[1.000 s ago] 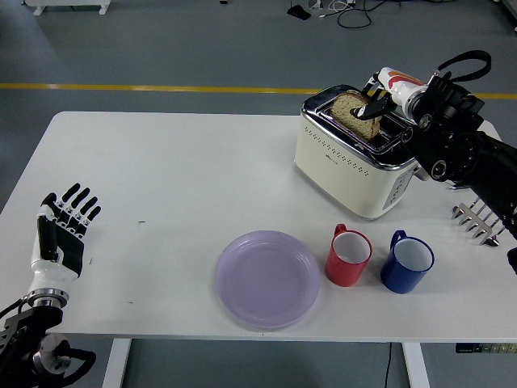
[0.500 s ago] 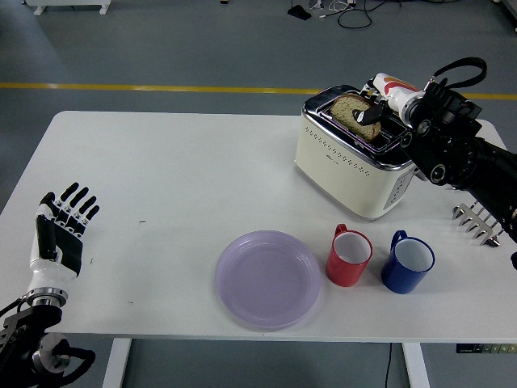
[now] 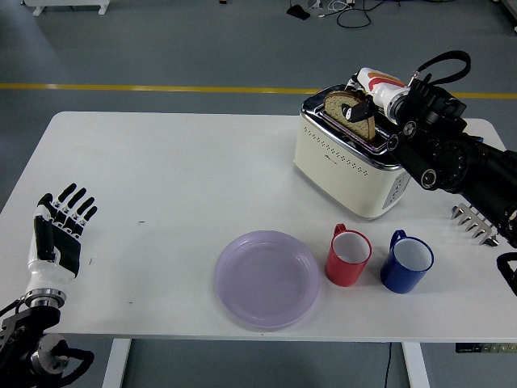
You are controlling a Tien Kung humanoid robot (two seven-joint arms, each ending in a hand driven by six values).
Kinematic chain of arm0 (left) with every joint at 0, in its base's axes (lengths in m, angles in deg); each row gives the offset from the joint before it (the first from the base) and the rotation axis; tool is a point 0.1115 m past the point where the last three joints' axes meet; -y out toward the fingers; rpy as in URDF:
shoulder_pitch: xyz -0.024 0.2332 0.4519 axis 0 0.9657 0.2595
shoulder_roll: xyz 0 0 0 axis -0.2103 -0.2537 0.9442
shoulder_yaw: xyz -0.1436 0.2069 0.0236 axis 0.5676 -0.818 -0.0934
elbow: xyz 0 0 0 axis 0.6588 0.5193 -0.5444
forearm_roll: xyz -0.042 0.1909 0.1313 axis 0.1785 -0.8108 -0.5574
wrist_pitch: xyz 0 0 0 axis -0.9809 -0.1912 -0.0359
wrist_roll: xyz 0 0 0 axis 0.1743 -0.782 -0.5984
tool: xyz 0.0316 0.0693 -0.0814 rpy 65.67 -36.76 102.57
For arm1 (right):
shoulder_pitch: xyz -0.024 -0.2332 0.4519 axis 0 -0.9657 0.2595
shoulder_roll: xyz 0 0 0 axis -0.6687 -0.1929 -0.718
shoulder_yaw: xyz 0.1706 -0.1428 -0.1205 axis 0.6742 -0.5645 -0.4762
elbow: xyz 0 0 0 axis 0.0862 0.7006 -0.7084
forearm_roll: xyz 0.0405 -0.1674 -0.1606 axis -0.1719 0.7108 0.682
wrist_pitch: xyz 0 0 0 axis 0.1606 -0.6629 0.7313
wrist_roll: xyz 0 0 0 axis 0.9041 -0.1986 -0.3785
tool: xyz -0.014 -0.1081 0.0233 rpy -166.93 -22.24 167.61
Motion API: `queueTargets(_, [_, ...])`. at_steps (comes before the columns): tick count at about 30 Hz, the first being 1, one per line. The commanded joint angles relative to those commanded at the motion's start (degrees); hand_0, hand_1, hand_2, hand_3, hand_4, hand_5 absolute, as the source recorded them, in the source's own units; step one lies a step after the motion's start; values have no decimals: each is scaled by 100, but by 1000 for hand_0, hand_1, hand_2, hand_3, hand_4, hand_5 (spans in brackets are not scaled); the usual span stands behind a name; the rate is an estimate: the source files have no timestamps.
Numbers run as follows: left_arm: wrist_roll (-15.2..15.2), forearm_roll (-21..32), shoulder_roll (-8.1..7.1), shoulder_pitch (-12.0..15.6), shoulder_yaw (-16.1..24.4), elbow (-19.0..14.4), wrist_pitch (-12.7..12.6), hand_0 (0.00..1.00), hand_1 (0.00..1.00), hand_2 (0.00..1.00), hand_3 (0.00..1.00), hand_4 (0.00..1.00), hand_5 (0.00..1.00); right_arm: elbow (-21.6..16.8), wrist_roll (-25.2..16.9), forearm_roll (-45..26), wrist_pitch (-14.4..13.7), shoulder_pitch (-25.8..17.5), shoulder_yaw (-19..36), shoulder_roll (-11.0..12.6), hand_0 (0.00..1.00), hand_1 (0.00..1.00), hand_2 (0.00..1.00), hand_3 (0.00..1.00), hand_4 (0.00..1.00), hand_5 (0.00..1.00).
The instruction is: Push plate across desktop,pick up the break from the machine,place the break in the plate
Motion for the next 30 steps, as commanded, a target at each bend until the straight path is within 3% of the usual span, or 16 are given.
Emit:
queueTargets(7, [46, 42, -46, 105, 76, -47, 56, 774, 747, 783, 751, 505, 998, -1392, 332, 1676, -20, -123, 1495, 641, 304, 293, 364, 410, 366, 2])
queueTargets(10, [45, 47, -55, 140, 96, -52, 50, 774, 747, 783, 751, 505, 998, -1748, 391, 2343, -22, -120, 1712, 809, 304, 293, 364, 410, 366, 2])
queueTargets(14, [41, 47, -53, 165, 88, -48, 39, 774, 748, 783, 751, 507, 998, -2157, 445, 2633, -59, -126, 1927, 955, 304, 282, 357, 408, 372, 2])
queueTargets(20, [37, 45, -36, 194, 53, -40, 33, 774, 747, 783, 751, 507, 998, -3033, 582, 2118, 53, -255, 2064, 1224, 302, 280, 362, 407, 373, 2])
queueTargets(26, [31, 40, -39, 242, 42, -38, 24, 774, 747, 782, 751, 513, 998, -4084, 1018, 665, 526, -595, 2076, 1601, 295, 279, 358, 403, 371, 2])
queueTargets(30, [32, 43, -44, 261, 52, -36, 20, 774, 747, 782, 751, 518, 998, -4624, 1305, -303, 531, -902, 1926, 1781, 293, 280, 356, 400, 379, 2])
